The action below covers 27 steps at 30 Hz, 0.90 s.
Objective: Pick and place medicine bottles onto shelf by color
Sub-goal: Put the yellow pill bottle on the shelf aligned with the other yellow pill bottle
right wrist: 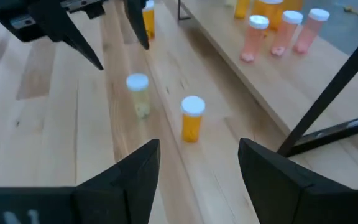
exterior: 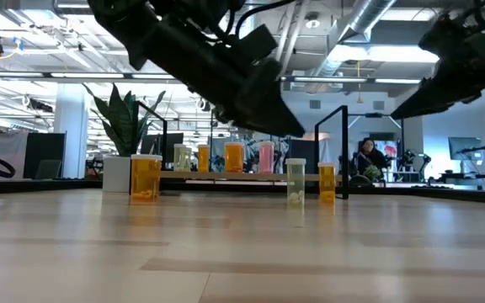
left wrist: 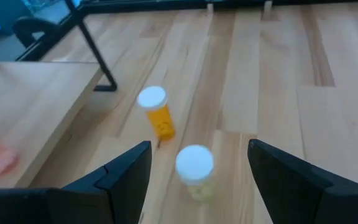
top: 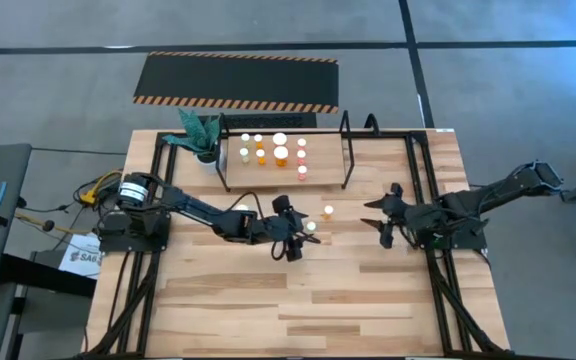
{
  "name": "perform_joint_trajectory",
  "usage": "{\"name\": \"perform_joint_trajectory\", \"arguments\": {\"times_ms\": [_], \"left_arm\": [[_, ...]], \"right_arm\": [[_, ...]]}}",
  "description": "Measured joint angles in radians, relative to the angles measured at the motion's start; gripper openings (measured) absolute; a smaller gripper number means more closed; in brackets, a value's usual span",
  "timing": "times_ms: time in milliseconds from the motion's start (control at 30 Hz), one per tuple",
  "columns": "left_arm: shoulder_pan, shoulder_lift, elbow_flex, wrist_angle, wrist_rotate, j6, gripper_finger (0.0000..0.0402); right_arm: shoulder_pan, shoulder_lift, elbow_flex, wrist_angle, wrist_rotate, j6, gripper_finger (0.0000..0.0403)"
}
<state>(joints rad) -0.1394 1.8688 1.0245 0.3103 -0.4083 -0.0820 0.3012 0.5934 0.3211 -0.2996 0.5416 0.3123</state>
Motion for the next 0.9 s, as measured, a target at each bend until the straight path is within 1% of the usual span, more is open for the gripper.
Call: {"name": "perform_joint_trajectory", "arguments": {"times_ms": [67, 167, 200, 400, 533, 600, 733, 800, 900], "left_arm": [[0.000, 0.024, 0.001, 0.055, 0.001, 0.019, 0.0254], [0.000, 0.032, -0.001, 0.072, -0.001, 0.054, 0.0254], [0.000, 0.036, 0.002, 0.087, 0.013, 0.062, 0.0254], [0.001, 0.042, 0.001, 0.095, 0.047, 0.054, 0.0254], [0.001, 0.042, 0.001, 0.091, 0.046, 0.035, 0.0254], [0.001, 0.048, 0.002, 0.094, 0.046, 0.025, 0.0254], [0.001, 0.049, 0.001, 0.090, 0.046, 0.022, 0.0254], [0.001, 0.049, 0.001, 0.092, 0.042, 0.022, 0.0254], [0.005, 0.049, 0.001, 0.098, 0.040, 0.020, 0.0254]], "right_arm": [[0.000, -0.038, -0.038, 0.038, 0.003, -0.009, 0.0240], [0.000, -0.086, -0.093, 0.108, 0.004, -0.028, 0.0240], [-0.001, -0.099, -0.110, 0.123, 0.004, -0.032, 0.0240], [0.000, -0.157, -0.201, 0.185, 0.003, -0.033, 0.0240], [0.000, -0.183, -0.262, 0.227, 0.003, -0.033, 0.0240], [0.000, -0.187, -0.279, 0.292, 0.001, -0.046, 0.0240], [0.007, -0.189, -0.301, 0.373, -0.017, -0.125, 0.0240], [0.006, -0.189, -0.307, 0.387, -0.017, -0.125, 0.0240], [0.006, -0.189, -0.307, 0.382, -0.017, -0.076, 0.0240]]}}
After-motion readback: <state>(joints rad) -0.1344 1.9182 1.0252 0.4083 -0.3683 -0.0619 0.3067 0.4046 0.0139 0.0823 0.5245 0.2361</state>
